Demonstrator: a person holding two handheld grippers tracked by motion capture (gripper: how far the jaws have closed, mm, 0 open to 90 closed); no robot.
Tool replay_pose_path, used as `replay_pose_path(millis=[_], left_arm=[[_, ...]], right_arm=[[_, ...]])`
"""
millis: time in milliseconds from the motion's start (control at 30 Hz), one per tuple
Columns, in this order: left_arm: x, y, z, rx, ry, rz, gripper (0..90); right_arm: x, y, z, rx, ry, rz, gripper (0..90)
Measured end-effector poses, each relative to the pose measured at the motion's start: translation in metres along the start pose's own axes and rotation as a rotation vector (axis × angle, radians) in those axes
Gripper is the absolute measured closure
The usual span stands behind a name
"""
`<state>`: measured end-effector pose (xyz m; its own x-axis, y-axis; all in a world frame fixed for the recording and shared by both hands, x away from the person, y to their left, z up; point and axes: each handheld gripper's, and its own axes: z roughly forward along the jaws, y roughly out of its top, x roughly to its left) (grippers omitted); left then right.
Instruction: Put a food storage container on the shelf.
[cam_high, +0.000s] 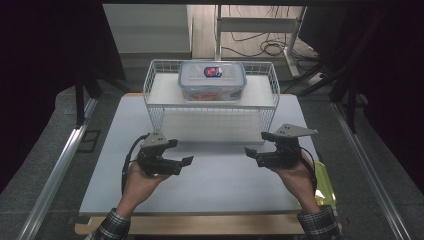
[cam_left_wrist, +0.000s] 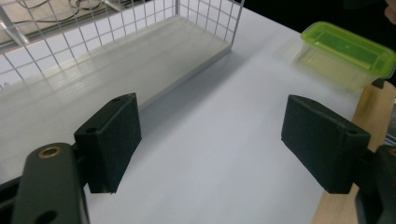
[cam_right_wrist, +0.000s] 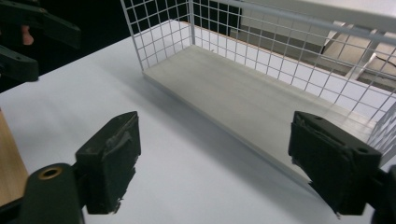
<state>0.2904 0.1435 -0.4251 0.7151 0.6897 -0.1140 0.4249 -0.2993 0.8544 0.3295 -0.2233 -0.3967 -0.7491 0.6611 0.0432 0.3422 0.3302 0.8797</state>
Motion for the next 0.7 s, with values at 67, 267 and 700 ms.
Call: replay_pose_path(millis=[67, 267, 700], left_arm=[[-0.001, -0.003, 0.002, -0.001, -0.005, -0.003, 17.5], [-0.007, -0.018, 0.005, 0.015, 0.011, -0.007, 12.1], [-0.005, -0.062, -0.008, -0.01, 0.054, -0.007, 4.5]], right_arm=[[0.001, -0.006, 0.001, -0.001, 0.006, 0.009, 12.3], [0.004, -0.02, 0.001, 0.015, -0.003, 0.015, 8.7], [0.021, -0.046, -0.005, 0.018, -0.002, 0.032, 6.6]])
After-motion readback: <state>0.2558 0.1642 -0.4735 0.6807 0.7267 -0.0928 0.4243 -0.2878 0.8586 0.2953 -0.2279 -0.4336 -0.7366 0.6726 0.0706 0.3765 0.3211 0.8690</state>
